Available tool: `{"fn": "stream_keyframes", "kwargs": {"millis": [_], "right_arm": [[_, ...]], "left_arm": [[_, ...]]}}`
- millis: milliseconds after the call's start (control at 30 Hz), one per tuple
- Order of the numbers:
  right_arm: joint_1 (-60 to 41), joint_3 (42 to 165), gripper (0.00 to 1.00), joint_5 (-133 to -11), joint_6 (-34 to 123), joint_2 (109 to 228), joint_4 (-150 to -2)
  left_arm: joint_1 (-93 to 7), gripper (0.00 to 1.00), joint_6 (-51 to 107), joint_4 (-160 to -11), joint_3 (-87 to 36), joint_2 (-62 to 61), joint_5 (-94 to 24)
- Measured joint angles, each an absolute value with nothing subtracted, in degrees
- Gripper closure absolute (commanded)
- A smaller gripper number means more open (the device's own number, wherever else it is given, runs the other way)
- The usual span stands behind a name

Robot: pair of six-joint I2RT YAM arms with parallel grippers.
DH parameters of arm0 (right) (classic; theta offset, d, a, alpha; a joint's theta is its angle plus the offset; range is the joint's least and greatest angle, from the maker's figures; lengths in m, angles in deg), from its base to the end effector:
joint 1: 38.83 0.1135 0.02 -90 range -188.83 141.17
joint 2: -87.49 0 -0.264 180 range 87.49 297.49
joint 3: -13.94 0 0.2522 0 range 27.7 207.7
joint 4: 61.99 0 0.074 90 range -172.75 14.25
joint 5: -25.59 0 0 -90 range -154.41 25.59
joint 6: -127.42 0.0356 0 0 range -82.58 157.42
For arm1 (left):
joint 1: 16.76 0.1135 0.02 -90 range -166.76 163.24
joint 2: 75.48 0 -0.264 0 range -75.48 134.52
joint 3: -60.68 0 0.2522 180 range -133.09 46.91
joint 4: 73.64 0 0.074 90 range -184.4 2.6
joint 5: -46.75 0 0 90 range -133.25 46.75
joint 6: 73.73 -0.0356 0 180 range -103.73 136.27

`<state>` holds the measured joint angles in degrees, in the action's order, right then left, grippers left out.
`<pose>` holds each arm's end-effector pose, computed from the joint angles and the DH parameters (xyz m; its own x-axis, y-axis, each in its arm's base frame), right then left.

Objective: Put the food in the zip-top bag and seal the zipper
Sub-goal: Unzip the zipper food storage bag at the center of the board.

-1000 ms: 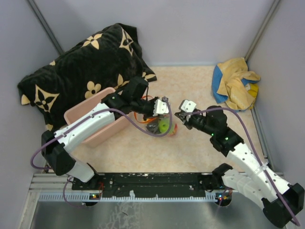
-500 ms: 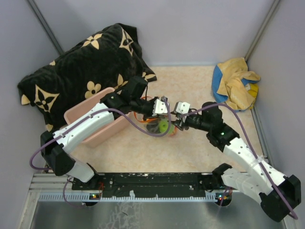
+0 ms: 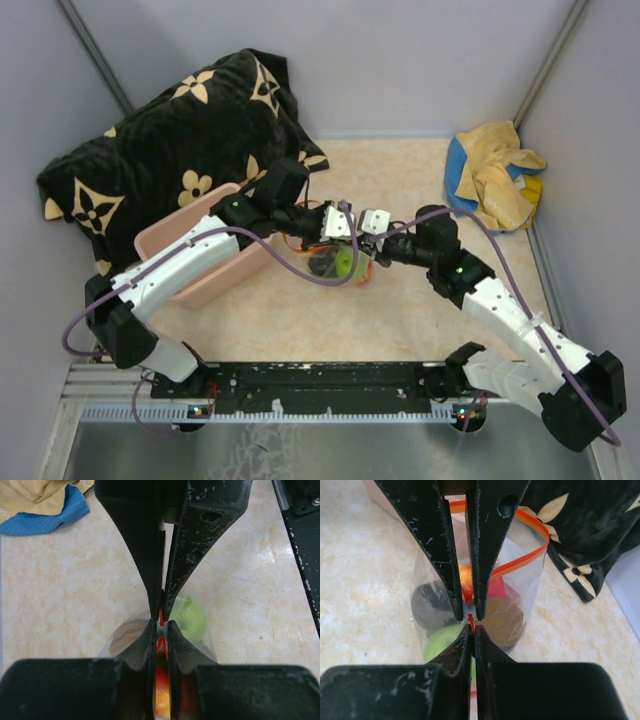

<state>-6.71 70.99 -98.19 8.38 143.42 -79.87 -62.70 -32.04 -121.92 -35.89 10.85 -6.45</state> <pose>0.1787 0.1356 0.3072 0.2199 -0.3384 -0.9150 -0.8991 0.2935 -0.3246 0.2156 -0.2534 0.3586 0.3897 0.4572 -0.7995 0.9209 -0.1858 0.3426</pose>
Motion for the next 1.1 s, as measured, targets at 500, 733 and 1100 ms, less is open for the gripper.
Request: {"fn": "stream_keyframes", "kwargs": {"millis": [500, 733, 1100], "right_arm": [[-8.9, 72.1, 1.00, -87.9, 6.3, 136.3, -88.2], [-10.2, 72.9, 1.00, -84.0, 6.1, 134.2, -90.6], [-12.5, 73.6, 1.00, -79.5, 6.5, 132.2, -93.4]], "left_arm": [[-62.8, 0.98, -32.2, -122.0, -36.8, 10.8, -12.5], [-62.6, 0.99, -32.0, -122.8, -36.8, 10.4, -15.0], [-62.0, 1.00, -31.1, -124.1, -36.1, 8.0, -17.8]]}}
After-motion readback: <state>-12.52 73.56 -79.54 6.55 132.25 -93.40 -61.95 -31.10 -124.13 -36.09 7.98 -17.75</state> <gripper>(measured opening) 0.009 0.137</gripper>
